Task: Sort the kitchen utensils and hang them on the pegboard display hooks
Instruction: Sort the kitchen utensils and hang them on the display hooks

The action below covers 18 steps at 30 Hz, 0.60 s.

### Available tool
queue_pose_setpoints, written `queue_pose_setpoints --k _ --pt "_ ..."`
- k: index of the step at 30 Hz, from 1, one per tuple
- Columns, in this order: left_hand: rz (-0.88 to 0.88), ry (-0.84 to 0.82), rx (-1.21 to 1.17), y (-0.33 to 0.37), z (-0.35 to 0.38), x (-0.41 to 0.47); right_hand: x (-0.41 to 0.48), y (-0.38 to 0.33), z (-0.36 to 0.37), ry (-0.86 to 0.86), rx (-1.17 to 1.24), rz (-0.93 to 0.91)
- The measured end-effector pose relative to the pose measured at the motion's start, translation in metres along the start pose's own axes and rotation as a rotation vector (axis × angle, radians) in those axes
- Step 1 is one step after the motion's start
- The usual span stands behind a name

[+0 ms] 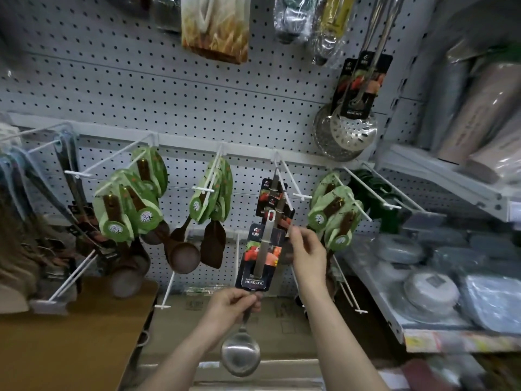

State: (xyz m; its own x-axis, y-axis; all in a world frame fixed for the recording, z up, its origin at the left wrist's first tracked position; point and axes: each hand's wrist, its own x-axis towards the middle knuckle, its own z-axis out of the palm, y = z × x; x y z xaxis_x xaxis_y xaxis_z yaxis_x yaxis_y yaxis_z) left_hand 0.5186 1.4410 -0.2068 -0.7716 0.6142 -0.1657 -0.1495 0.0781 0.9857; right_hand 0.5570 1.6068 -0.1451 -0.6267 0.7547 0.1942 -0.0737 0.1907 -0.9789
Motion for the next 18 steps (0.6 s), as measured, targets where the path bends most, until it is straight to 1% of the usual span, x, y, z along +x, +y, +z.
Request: queue_pose_setpoints --k 2,4,7,11,18 --pt "-0.006 -0.023 -0.010 -0.002 0.009 -0.002 -0.011 -0.006 -0.003 -0.103 -0.004 -0.020" --pt "-0.008 -0.044 -0.022 -0.003 0.016 -0.003 -0.018 -0.014 -0.006 -0.147 -0.012 -0.065" --pt "-0.003 -0.081 -0.034 -0.002 0.023 -0.006 -0.025 -0.024 -0.009 -0.151 0.041 -0.095" --pt "0.025 -0.110 -0.027 0.007 0.026 -0.007 -0.025 -0.037 -0.012 -0.125 0.151 -0.086" --pt "0.022 -0.100 -0.011 0.014 0.026 -0.003 -0.019 -0.039 -0.008 -0.115 0.177 -0.062"
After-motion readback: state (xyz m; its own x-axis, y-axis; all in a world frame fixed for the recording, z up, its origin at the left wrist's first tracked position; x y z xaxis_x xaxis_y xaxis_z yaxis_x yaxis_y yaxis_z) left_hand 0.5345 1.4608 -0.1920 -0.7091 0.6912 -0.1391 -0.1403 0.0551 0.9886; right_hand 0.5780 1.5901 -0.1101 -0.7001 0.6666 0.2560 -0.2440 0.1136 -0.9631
